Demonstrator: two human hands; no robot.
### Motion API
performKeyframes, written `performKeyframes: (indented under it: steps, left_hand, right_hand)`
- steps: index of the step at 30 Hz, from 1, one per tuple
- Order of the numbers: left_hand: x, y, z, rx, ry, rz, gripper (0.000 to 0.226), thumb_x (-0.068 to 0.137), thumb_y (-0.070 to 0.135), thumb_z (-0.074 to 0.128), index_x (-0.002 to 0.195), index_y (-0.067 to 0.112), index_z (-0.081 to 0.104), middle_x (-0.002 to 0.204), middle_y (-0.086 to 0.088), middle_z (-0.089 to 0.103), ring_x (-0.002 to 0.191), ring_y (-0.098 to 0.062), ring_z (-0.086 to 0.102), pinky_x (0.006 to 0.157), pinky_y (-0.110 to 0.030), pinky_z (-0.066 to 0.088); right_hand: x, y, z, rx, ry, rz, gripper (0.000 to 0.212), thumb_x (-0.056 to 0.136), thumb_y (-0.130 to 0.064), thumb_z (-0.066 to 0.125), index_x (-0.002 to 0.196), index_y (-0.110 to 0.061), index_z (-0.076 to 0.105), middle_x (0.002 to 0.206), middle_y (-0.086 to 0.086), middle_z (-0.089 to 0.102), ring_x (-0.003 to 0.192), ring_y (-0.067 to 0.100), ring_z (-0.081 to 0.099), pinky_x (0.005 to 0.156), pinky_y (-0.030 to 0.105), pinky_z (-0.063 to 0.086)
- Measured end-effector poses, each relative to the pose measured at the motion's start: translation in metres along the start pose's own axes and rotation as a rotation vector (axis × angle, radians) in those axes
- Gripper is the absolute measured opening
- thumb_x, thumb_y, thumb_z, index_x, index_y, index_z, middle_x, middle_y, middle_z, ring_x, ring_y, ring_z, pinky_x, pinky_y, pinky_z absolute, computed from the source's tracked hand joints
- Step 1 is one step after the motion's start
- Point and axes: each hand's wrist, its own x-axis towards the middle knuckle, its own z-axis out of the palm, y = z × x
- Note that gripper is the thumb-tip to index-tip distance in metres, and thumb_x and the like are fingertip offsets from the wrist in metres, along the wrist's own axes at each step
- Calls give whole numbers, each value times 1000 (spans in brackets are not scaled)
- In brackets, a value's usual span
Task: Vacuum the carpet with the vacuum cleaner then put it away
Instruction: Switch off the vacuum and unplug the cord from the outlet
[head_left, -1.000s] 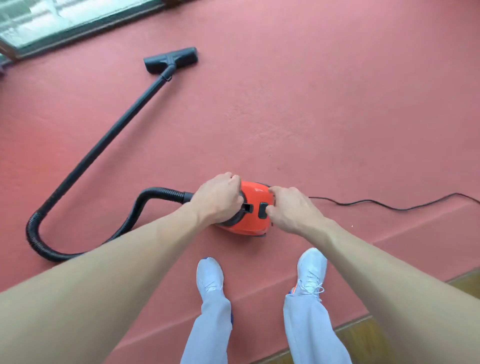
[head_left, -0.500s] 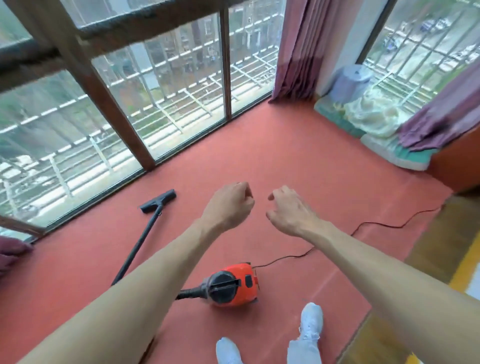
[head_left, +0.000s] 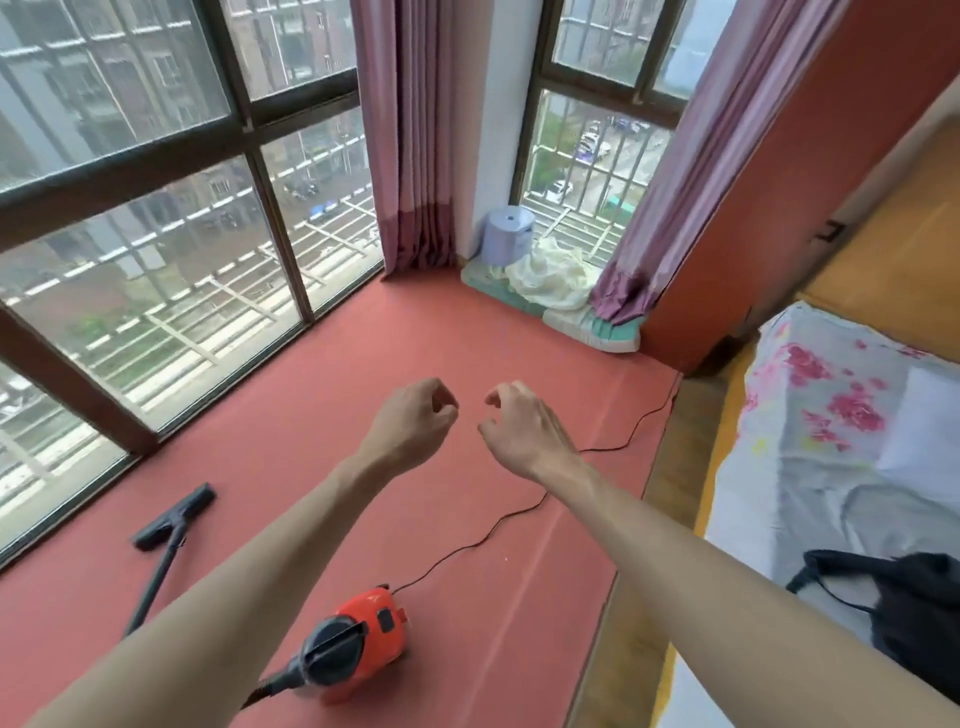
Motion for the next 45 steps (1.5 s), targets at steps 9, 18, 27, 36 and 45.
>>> performKeyframes:
  steps: [9,18,27,36,45]
  left_hand:
    - [33,150,50,97,-39,194,14,86,12,56,92,12,69,85,-4,68,85,-26,63,75,-35,49]
    - [93,250,114,163,-99,340,11,85,16,59,90,15,69,85,4,65,84,-18,59,71,-29,44]
    - [225,332,178,108,-221,533,16,87,9,56,92,2,69,93,-11,71,86,-26,64,78,-39,53]
    - [363,399,229,54,-354,671,16,92,15,56,98,8,69,98,-5,72,88,-21,66,80,-39,55]
    - [493,449,298,101,-430,686,14,93,14,57,97,8,69,89,4,66,82,-14,65,70,-23,50]
  right_hand:
    - [-10,104,-132,60,180,22,37,92,-22,54,126,-10,58,125,9,59,112,24,59,96,33,46]
    - [9,210,-206,145,257,173,32,90,-16,52,118,-8,63,120,9,62,113,25,58,93,30,43]
    - [98,295,-249,147,319,363,29,91,-19,50,117,-11,62,120,8,58,110,26,56,91,33,45]
    - [193,357,-317,134,372,487,33,93,-20,51,124,-12,58,125,7,55,116,24,54,97,35,45]
    - [287,459,-361,156,395,593,33,96,-18,50,128,-10,55,129,9,53,118,24,53,97,34,44]
